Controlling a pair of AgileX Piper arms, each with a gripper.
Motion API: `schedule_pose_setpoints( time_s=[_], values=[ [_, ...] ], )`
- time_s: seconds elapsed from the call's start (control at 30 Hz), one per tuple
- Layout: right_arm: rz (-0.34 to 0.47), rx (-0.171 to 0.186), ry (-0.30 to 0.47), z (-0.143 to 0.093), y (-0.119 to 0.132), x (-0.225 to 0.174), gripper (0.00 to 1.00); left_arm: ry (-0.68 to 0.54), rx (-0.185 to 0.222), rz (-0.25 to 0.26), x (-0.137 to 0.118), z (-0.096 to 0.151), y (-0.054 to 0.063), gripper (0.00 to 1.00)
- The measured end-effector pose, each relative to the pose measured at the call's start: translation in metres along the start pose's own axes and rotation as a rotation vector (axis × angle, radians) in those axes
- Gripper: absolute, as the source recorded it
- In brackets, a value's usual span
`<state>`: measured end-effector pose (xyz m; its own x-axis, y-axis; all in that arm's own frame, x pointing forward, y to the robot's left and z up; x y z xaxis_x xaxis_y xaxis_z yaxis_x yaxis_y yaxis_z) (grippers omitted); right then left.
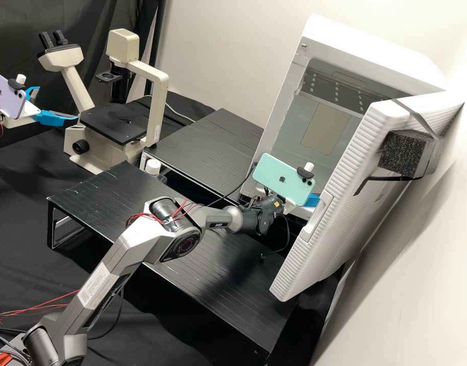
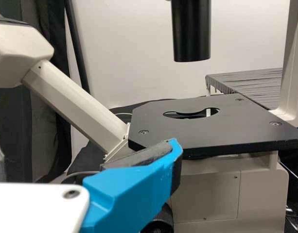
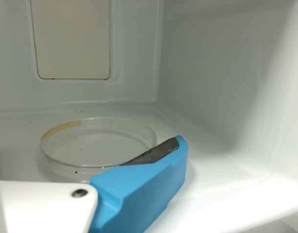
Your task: Take out the petri dish and place it under the microscope.
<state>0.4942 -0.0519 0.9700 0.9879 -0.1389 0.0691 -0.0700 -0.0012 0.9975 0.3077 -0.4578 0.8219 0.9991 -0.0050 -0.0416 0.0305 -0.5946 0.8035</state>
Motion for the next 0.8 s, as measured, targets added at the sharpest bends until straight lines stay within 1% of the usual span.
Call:
schedule_pose_setpoints(
  time_s=[0.07, 0.2, 0.3, 0.33, 0.4, 0.67, 0.8],
  values=[
    [-0.006, -0.003, 0.004, -0.0010, 0.0011, -0.0008, 1.00, 0.000, 0.000, 0.000, 0.0000, 0.0000, 0.0000, 1.00],
    [-0.004, -0.027, -0.004, -0.0009, 0.0073, -0.0028, 1.00, 0.000, 0.000, 0.000, 0.0000, 0.0000, 0.0000, 1.00],
    [-0.005, -0.019, -0.025, -0.0006, 0.0090, -0.0022, 1.00, 0.000, 0.000, 0.000, 0.0000, 0.0000, 0.0000, 1.00],
    [-0.008, -0.026, -0.025, -0.0008, 0.0089, -0.0022, 1.00, 0.000, 0.000, 0.000, 0.0000, 0.0000, 0.0000, 1.00],
    [-0.010, -0.028, -0.027, -0.0006, 0.0088, -0.0022, 1.00, 0.000, 0.000, 0.000, 0.0000, 0.0000, 0.0000, 1.00],
    [-0.010, -0.029, -0.026, -0.0009, 0.0090, -0.0021, 1.00, 0.000, 0.000, 0.000, 0.0000, 0.0000, 0.0000, 1.00],
    [-0.012, -0.029, -0.039, 0.0003, 0.0088, -0.0021, 1.00, 0.000, 0.000, 0.000, 0.0000, 0.0000, 0.0000, 1.00]
  ],
)
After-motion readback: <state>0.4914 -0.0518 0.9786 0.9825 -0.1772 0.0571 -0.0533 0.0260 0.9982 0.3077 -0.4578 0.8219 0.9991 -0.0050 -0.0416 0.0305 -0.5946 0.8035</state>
